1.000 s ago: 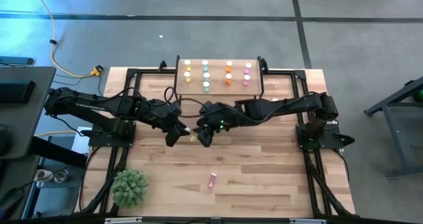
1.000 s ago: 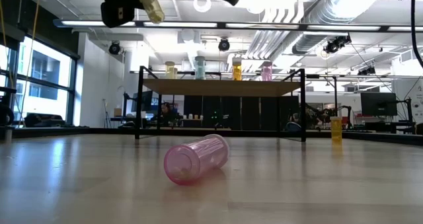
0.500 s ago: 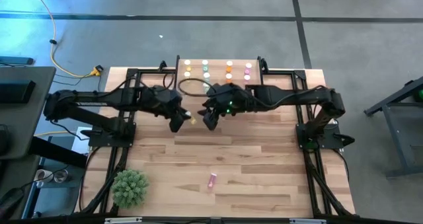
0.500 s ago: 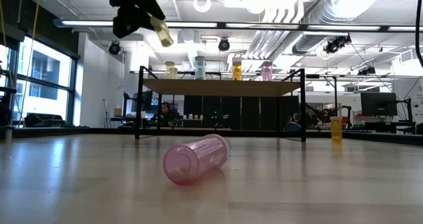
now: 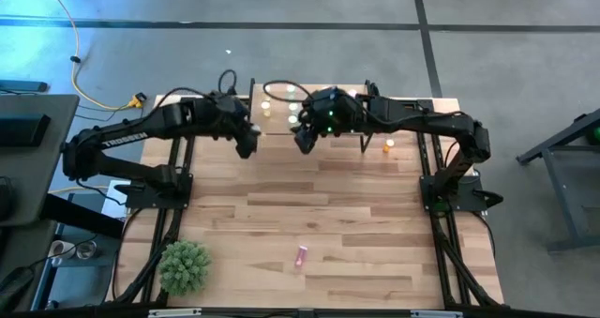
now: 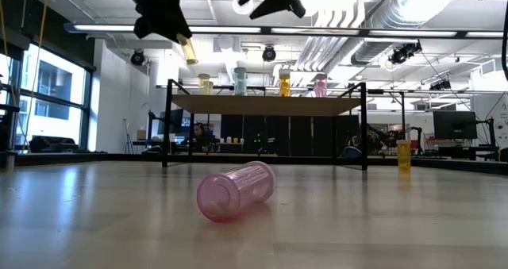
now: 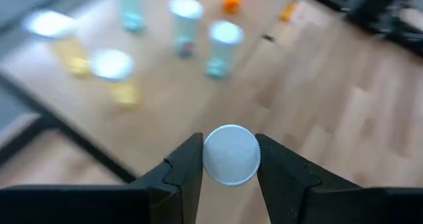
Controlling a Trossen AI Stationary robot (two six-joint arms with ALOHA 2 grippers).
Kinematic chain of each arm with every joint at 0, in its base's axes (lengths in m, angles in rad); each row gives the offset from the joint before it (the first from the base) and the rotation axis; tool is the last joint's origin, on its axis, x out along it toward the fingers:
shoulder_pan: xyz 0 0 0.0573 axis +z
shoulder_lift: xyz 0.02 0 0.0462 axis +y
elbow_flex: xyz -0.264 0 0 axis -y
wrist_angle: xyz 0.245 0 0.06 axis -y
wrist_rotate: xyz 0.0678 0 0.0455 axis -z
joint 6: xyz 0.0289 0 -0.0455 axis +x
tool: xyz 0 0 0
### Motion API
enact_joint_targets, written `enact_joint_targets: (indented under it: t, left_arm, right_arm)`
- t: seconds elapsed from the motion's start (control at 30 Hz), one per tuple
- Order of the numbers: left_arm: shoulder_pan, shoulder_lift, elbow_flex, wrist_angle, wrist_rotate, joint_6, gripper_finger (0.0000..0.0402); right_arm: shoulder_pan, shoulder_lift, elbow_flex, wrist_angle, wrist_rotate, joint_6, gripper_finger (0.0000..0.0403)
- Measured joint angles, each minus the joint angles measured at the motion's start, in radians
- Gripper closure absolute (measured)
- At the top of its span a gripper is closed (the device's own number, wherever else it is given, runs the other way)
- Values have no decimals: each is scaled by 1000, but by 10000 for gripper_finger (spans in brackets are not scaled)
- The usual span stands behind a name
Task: Pick and place medicine bottles onto shelf by color
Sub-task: Put the yellow pill bottle on the shelf aligned with the other yellow pill bottles
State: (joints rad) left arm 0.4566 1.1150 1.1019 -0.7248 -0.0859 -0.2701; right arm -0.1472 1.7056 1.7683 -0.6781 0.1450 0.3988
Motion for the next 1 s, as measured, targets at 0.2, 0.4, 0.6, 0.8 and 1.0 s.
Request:
enact_joint_targets:
  t: [0.2, 0.4, 0.6, 0.8, 1.0]
  left_arm:
    - [69, 0, 67, -68, -39, 87, 284]
    - [101, 0, 148, -112, -38, 117, 284]
    - [107, 51, 232, -156, -43, 133, 284]
    - [106, 162, 296, -202, -31, 143, 284]
    - [105, 240, 301, -230, -20, 136, 284]
  right_arm:
    - [-63, -1, 0, 0, -6, -26, 224]
    - [-117, -1, 0, -7, -7, -49, 224]
    - [-167, -1, 0, -8, -7, -68, 224]
    - [-201, -1, 0, -17, -7, -120, 224]
    - [-220, -1, 0, -31, -7, -146, 224]
